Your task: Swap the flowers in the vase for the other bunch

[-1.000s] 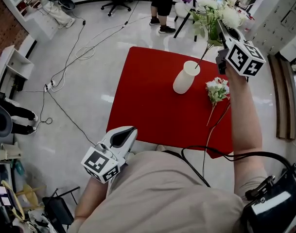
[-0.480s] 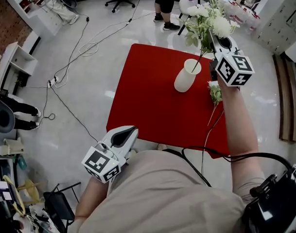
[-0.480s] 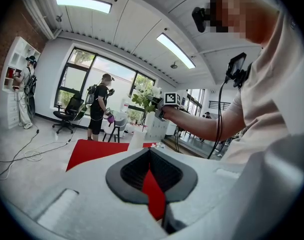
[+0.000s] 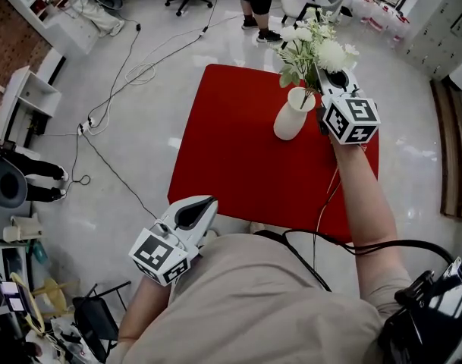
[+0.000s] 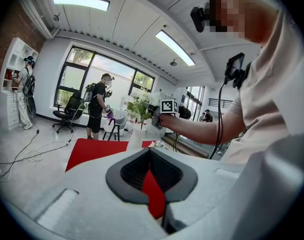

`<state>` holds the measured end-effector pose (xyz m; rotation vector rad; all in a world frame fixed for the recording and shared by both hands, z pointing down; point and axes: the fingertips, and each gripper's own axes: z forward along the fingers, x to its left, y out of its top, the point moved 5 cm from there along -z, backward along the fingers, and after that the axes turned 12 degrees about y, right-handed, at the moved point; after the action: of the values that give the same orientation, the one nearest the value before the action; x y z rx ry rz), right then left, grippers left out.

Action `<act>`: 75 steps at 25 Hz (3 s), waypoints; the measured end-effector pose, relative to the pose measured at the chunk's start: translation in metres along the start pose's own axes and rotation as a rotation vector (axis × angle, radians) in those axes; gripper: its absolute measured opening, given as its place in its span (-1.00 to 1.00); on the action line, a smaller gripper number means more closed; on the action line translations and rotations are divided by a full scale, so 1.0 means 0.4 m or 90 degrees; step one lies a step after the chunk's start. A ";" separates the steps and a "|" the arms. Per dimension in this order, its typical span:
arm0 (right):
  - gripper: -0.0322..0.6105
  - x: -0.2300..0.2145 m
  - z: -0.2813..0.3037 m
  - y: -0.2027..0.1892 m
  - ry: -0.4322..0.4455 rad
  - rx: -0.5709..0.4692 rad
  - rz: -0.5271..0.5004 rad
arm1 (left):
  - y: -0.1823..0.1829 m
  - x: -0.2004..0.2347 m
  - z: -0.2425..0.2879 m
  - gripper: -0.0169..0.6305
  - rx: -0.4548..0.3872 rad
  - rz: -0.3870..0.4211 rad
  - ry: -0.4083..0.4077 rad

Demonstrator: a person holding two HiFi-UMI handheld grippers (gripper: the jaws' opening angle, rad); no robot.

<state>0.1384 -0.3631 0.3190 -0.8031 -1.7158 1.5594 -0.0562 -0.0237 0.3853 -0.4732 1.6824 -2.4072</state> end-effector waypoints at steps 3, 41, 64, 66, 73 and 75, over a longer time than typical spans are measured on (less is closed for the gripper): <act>-0.74 0.000 -0.013 -0.045 0.004 0.004 0.009 | -0.004 -0.011 0.010 -0.92 0.006 0.000 0.001; -0.06 0.110 -0.037 -0.200 -0.057 0.123 0.036 | -0.017 0.028 -0.039 -0.92 0.016 -0.008 -0.032; 0.24 0.230 -0.080 -0.183 -0.111 0.160 0.040 | -0.062 0.080 -0.167 -0.92 0.002 -0.003 -0.072; 0.24 0.242 -0.089 -0.175 -0.115 0.158 0.037 | -0.064 0.084 -0.176 -0.92 0.001 -0.002 -0.078; 0.23 0.305 -0.129 -0.144 -0.130 0.152 0.031 | -0.076 0.107 -0.210 -0.92 -0.001 -0.001 -0.100; 0.23 0.326 -0.144 -0.139 -0.133 0.151 0.033 | -0.081 0.114 -0.216 -0.92 -0.001 0.002 -0.107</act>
<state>0.1091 -0.2297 0.3875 -0.5865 -1.6219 1.8951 -0.1279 0.0496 0.3958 -0.6534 1.6132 -2.2928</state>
